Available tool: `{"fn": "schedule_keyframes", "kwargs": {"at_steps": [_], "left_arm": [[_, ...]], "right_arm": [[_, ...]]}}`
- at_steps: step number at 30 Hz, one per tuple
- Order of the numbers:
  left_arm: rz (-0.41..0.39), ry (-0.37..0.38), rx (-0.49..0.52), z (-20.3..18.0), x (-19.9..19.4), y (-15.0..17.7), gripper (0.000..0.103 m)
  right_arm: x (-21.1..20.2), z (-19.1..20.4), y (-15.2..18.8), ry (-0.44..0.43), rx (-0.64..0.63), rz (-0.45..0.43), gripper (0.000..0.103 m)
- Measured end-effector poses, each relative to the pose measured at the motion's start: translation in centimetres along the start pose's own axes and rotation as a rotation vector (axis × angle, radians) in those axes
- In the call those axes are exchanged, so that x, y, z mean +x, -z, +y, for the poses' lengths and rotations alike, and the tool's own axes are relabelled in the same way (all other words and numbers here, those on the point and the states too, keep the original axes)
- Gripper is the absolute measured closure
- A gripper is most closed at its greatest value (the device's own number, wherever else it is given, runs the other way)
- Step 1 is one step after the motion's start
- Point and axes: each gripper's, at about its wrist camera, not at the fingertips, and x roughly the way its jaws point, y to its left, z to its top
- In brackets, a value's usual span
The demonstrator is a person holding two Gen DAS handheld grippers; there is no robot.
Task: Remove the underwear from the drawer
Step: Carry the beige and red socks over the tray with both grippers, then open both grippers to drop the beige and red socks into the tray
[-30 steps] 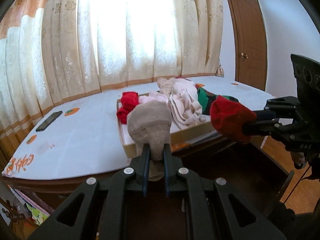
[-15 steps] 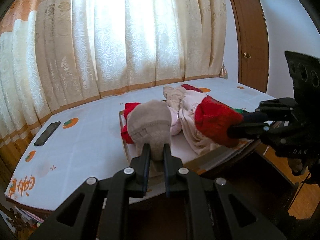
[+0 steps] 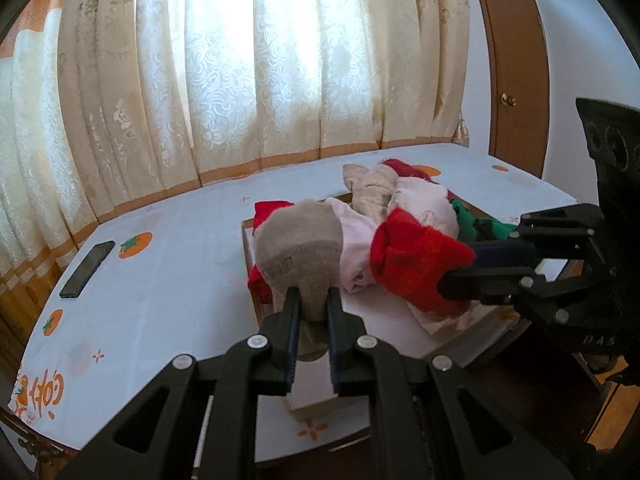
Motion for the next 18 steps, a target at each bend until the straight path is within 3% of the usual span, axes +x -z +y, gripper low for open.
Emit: {"fn": "schedule_keyframes", "kwargs": {"at_steps": [12, 18], "left_arm": [[0.135, 0.040, -0.027, 0.6, 4.3, 0.9, 0.093], [0.165, 0.046, -0.020, 0.1, 5.1, 1.6, 0.093]], "right_arm": [[3.8, -0.8, 0.6, 0.022, 0.019, 0.115, 0.083], [4.4, -1.1, 0.8, 0.022, 0.022, 0.136, 0.083]]}}
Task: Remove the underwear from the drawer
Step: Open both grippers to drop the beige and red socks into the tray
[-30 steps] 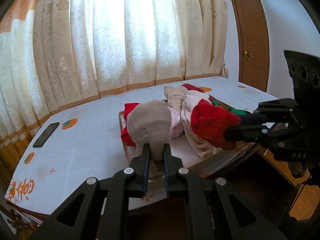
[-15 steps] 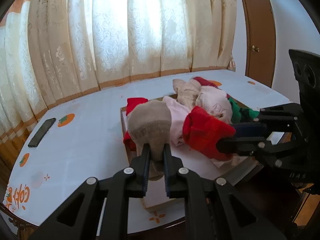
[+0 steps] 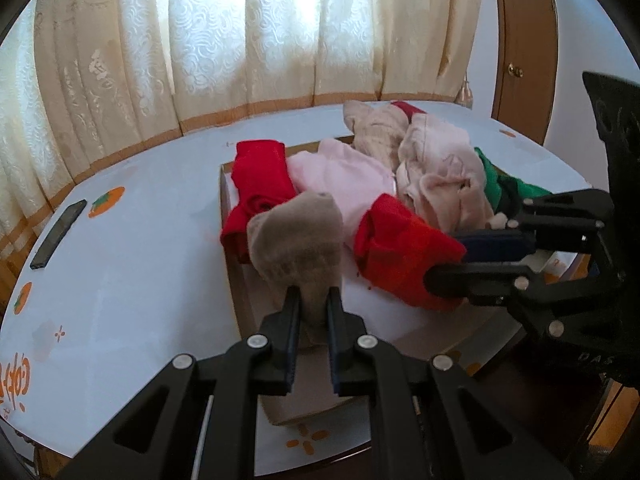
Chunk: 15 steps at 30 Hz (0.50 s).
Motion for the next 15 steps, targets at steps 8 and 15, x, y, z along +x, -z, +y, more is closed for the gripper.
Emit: {"fn": "schedule_keyframes", "kwargs": {"at_steps": [8, 15], "left_arm": [[0.003, -0.010, 0.003, -0.06, 0.09, -0.06, 0.086], [-0.022, -0.014, -0.005, -0.13, -0.78, -0.02, 0.071]], "right_arm": [[0.41, 0.14, -0.24, 0.012, -0.015, 0.009, 0.079], [0.22, 0.23, 0.12, 0.033, -0.029, 0.013, 0.056]]}}
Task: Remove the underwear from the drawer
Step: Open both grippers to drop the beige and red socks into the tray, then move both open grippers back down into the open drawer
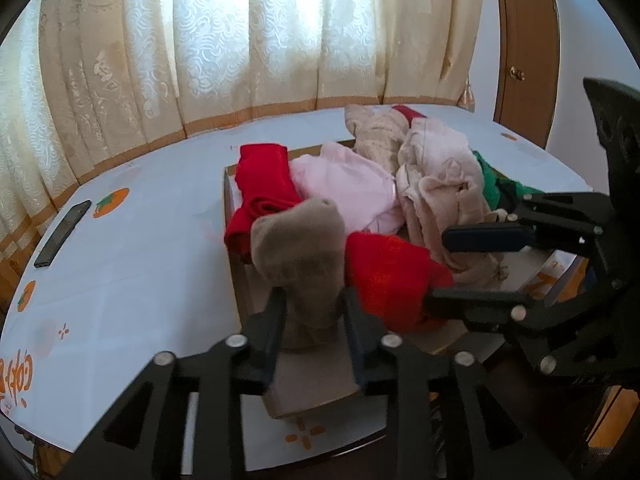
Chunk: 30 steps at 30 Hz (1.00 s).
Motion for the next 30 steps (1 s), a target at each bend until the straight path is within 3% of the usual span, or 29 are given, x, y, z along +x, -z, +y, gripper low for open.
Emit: {"fn": "schedule_keyframes", "kwargs": {"at_steps": [7, 16, 30], "left_arm": [[-0.025, -0.005, -0.001, -0.3, -0.8, 0.1, 0.059], [-0.052, 0.019, -0.030, -0.6, -2.4, 1.0, 0.057], [-0.070, 0.056, -0.057, -1.7, -4.4, 3.3, 0.055]], "right_arm": [[-0.4, -0.2, 0.5, 0.003, 0.012, -0.006, 0.052], [-1.9, 0.4, 1.3, 0.002, 0.011, -0.018, 0.047], [-4.4, 2.7, 3.2, -0.024, -0.005, -0.029, 0.046]]}}
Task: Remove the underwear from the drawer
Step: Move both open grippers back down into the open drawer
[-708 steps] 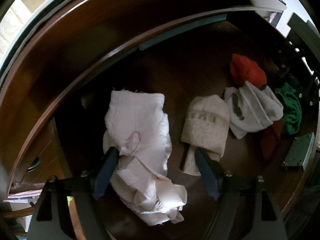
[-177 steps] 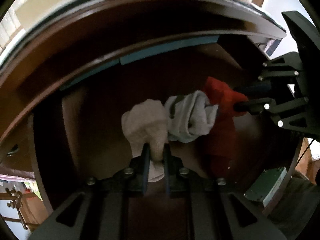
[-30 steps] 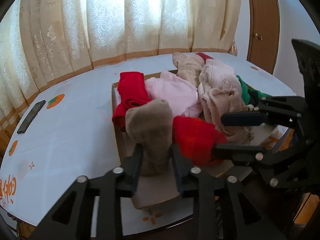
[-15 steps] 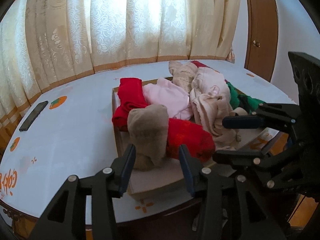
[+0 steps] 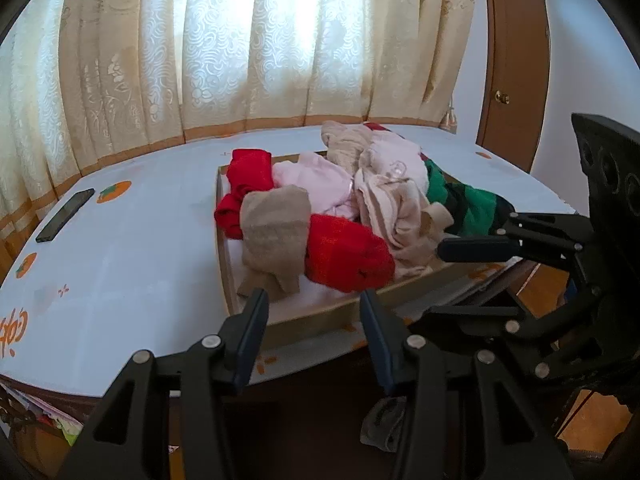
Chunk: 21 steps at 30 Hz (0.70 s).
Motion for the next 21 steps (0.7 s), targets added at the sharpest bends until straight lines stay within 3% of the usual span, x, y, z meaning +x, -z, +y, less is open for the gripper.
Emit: {"fn": "schedule_keyframes", "kwargs": {"at_steps": [11, 21], "left_arm": [[0.033, 0.032, -0.005, -1.2, -0.5, 2.8, 0.053], [0.104, 0.059, -0.002, -2.5, 0.6, 5.5, 0.053]], "right_arm": [[-1.3, 2.1, 3.5, -0.027, -0.048, 0.052, 0.046], [-0.9, 1.2, 7.1, -0.027, -0.025, 0.122, 0.046]]}}
